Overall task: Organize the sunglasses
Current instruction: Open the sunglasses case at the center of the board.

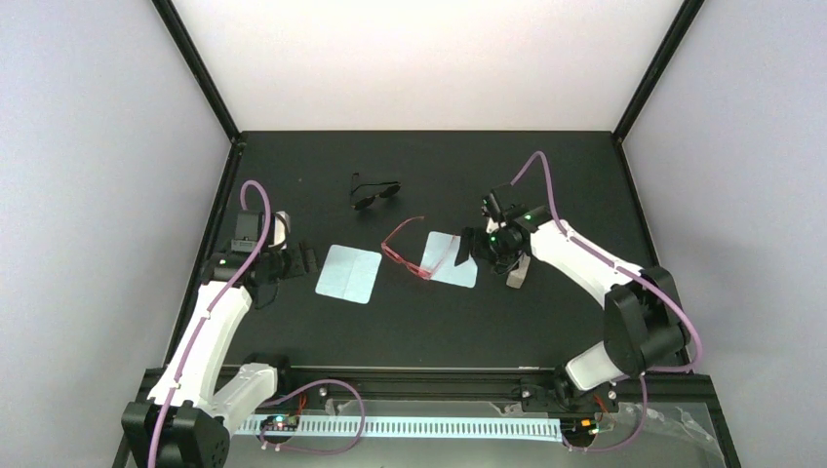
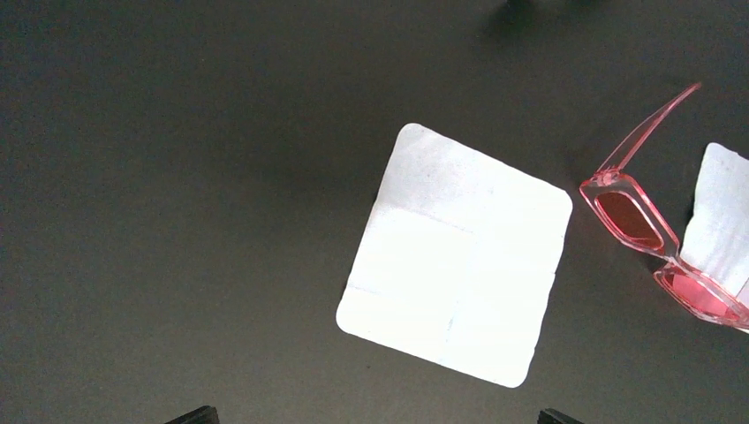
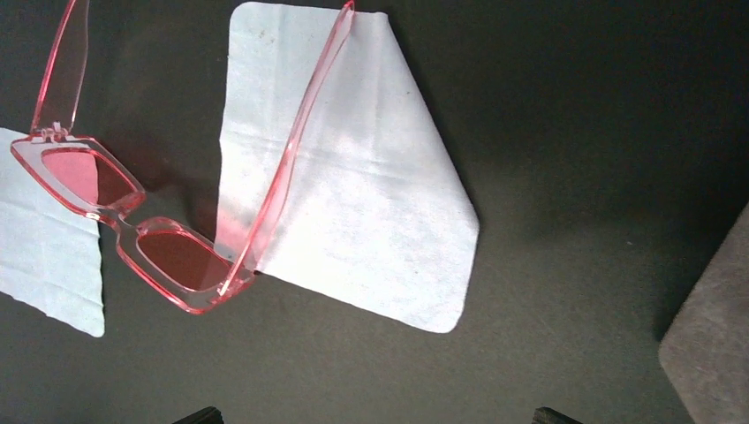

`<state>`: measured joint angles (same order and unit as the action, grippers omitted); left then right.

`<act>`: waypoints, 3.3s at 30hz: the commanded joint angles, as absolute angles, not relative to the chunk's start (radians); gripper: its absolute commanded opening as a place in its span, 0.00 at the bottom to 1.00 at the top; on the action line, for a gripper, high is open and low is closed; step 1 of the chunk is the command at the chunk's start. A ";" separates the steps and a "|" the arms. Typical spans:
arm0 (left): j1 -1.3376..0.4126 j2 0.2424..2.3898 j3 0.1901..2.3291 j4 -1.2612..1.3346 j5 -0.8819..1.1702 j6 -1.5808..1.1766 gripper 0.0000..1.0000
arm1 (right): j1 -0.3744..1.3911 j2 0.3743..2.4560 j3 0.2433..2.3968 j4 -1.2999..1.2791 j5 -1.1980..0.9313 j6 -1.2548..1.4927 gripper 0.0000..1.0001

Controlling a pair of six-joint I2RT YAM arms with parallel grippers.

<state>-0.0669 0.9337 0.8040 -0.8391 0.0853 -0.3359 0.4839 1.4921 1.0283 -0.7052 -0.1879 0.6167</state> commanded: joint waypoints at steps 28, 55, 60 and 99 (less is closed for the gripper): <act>-0.071 0.923 0.843 -0.862 0.071 -0.349 0.92 | 0.412 1.622 1.313 -1.105 0.345 0.720 0.89; -0.071 0.938 0.843 -0.867 0.065 -0.354 0.89 | 0.261 1.724 1.197 -0.891 0.183 0.626 0.44; -0.072 0.948 0.845 -0.868 0.066 -0.354 0.88 | 0.261 1.715 1.172 -0.853 0.167 0.604 0.32; -0.072 0.917 0.841 -0.790 0.206 -0.300 0.96 | 0.295 1.133 1.078 -0.479 -0.835 0.698 0.26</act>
